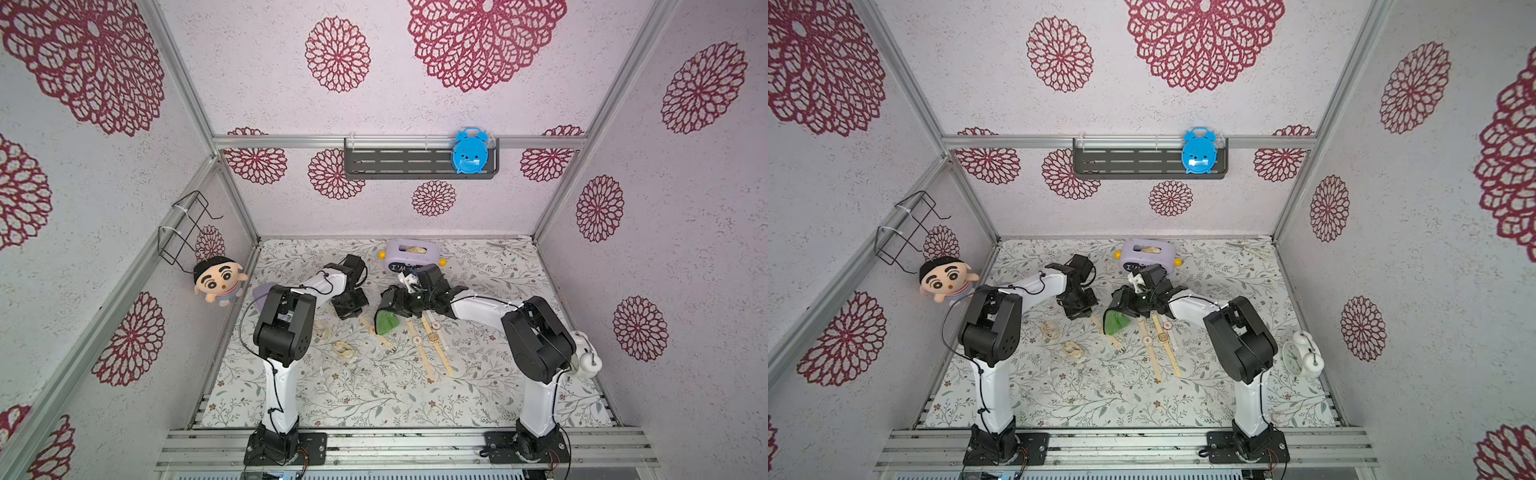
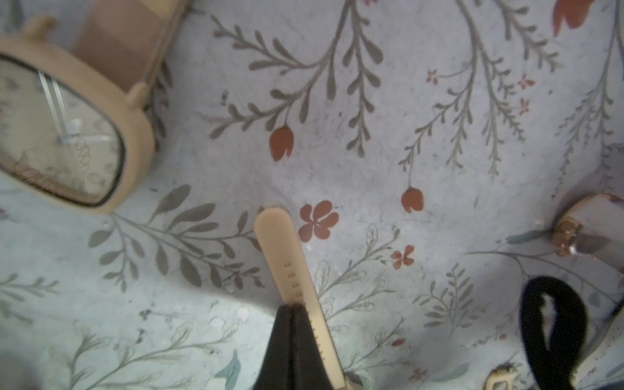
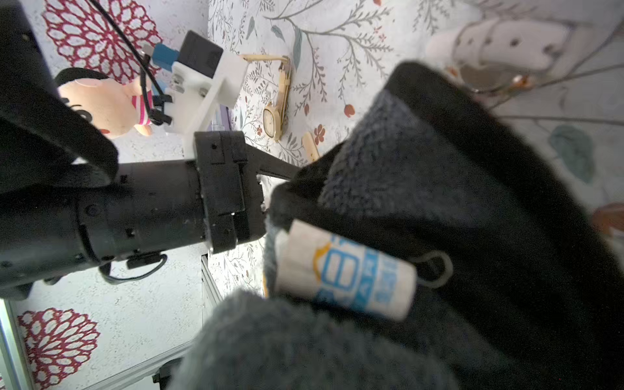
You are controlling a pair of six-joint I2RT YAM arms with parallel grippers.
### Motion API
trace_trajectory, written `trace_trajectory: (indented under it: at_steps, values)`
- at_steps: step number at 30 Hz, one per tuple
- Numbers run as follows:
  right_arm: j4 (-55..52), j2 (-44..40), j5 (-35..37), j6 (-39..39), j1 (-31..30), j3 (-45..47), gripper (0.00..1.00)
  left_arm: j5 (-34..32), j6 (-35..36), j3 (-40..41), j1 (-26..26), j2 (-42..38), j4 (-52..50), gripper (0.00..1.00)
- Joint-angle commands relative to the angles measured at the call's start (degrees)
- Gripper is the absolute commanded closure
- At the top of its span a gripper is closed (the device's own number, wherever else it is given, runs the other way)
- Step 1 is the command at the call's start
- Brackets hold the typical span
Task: Wipe the watch dial
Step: Wipe the dirt from the watch dial.
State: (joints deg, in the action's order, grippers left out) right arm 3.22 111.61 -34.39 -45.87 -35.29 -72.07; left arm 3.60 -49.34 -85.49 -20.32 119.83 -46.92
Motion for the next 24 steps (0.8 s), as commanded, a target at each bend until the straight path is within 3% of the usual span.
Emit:
trace_trajectory:
  at_steps: [1, 14, 24]
  values:
    - [1.6, 1.1, 0.8, 2.9, -0.7, -2.5, 1.0, 0.1, -0.1, -0.7, 0.0, 2.6, -0.6, 1.0]
    - [-3.2, 7.1, 3.6, 9.8, -5.9, -3.3, 1.0, 0.2, -0.1, -1.2, 0.1, 3.4, -0.9, 1.0]
    - [-15.4, 12.4, 13.5, 10.8, -8.0, -5.6, 1.0, 0.4, -0.4, -1.7, 0.0, 3.7, -1.0, 1.0]
